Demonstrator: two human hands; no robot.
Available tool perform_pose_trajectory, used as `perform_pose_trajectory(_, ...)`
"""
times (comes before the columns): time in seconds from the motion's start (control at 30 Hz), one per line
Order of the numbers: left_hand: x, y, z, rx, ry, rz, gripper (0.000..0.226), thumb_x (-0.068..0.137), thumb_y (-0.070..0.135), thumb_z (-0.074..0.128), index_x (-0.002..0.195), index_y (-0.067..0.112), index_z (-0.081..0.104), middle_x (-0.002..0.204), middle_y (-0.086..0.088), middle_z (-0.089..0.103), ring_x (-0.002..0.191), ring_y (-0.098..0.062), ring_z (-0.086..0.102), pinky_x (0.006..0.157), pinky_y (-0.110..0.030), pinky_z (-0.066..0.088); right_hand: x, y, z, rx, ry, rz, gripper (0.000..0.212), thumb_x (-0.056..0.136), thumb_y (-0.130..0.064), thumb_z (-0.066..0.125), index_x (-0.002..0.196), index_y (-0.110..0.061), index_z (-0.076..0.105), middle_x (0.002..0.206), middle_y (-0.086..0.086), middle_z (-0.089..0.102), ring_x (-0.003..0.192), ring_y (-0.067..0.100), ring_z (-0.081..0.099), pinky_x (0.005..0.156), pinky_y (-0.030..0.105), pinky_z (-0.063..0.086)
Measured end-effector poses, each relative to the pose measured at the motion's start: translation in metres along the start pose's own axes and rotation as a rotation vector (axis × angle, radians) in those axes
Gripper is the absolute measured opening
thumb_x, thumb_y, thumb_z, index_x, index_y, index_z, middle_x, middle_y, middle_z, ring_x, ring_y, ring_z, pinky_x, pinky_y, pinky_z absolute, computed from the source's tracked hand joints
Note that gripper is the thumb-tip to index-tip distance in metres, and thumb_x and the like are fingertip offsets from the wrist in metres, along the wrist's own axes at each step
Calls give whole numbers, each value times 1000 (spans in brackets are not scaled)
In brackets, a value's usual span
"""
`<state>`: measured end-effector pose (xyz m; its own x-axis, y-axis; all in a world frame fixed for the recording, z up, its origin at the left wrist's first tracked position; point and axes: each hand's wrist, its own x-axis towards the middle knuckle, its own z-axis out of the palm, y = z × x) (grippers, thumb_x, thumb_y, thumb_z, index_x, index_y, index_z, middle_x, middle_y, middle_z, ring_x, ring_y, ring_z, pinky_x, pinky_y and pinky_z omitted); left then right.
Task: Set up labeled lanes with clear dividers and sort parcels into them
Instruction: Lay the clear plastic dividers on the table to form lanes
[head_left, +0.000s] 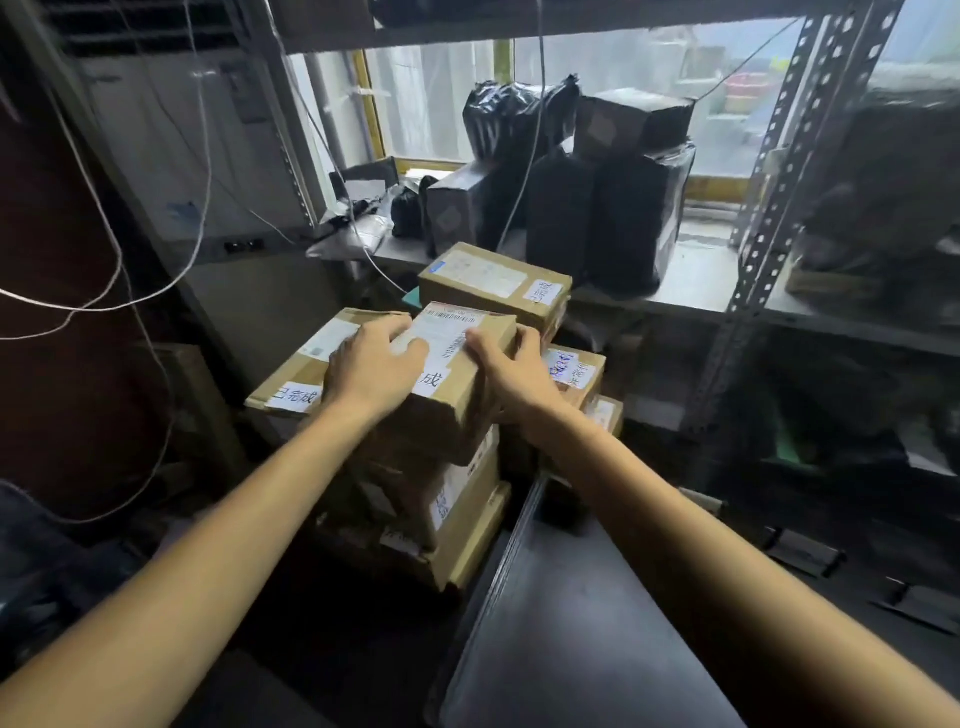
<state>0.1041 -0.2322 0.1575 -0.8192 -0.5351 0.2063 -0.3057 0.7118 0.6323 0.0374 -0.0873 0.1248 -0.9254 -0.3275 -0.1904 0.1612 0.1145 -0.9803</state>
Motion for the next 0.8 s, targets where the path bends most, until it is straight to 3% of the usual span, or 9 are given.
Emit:
perform_pose_trajectory(0.13, 7, -15, -1, 90, -38, 96, 44, 88, 38, 56, 132, 31, 59, 140, 1, 55, 127, -24, 51, 106, -35, 39, 17, 8, 21, -2, -57, 66, 78, 90, -63, 56, 150, -31, 18, 145, 10, 45, 121, 34, 55, 91, 55, 56)
perform_pose_trajectory(0.23, 11, -22, 1, 149, -49, 161, 41, 88, 32, 56, 128, 32, 60, 138, -1, 53, 124, -26, 51, 104, -35, 37, 21, 14, 27, -76, -72, 79, 88, 92, -65, 52, 156, -24, 9, 151, 9, 42, 126, 32, 53, 98, 52, 53)
perform_pose_trajectory(0.37, 13, -25, 8, 199, -109, 210, 39, 89, 27, 55, 128, 30, 60, 137, -4, 54, 130, -28, 42, 108, -37, 32, 25, 20, 33, -140, -93, 82, 90, 93, -64, 49, 158, -20, 4, 149, 9, 46, 125, 30, 55, 83, 40, 54)
perform_pose_trajectory(0.5, 12, -21, 12, 289, -128, 234, 42, 89, 50, 53, 127, 34, 59, 139, 6, 56, 131, -26, 44, 108, -40, 31, 26, 19, 32, -11, -152, 128, 87, 96, -63, 45, 159, -21, 3, 136, 6, 45, 111, 26, 48, 92, 44, 47)
perform_pose_trajectory(0.6, 6, -15, 13, 315, -120, 260, 60, 73, 66, 47, 125, 38, 59, 134, 11, 59, 128, -23, 48, 104, -39, 31, 24, 19, 25, 61, -173, 138, 77, 99, -64, 35, 160, -26, 6, 161, 4, 28, 135, 32, 43, 98, 50, 45)
perform_pose_trajectory(0.67, 4, -14, 16, 331, -73, 285, 59, 72, 62, 54, 126, 38, 58, 132, 10, 59, 126, -23, 47, 103, -38, 29, 25, 24, 17, -15, -120, 87, 74, 99, -65, 29, 159, -25, 11, 162, 5, 28, 142, 32, 37, 111, 54, 37)
perform_pose_trajectory(0.8, -4, -7, 28, 393, 87, 350, 49, 79, 40, 63, 126, 32, 59, 128, 3, 62, 120, -25, 50, 100, -38, 29, 30, 53, -3, -141, 69, 27, 67, 103, -55, 27, 155, -12, 25, 157, 14, 37, 142, 29, 38, 119, 44, 28)
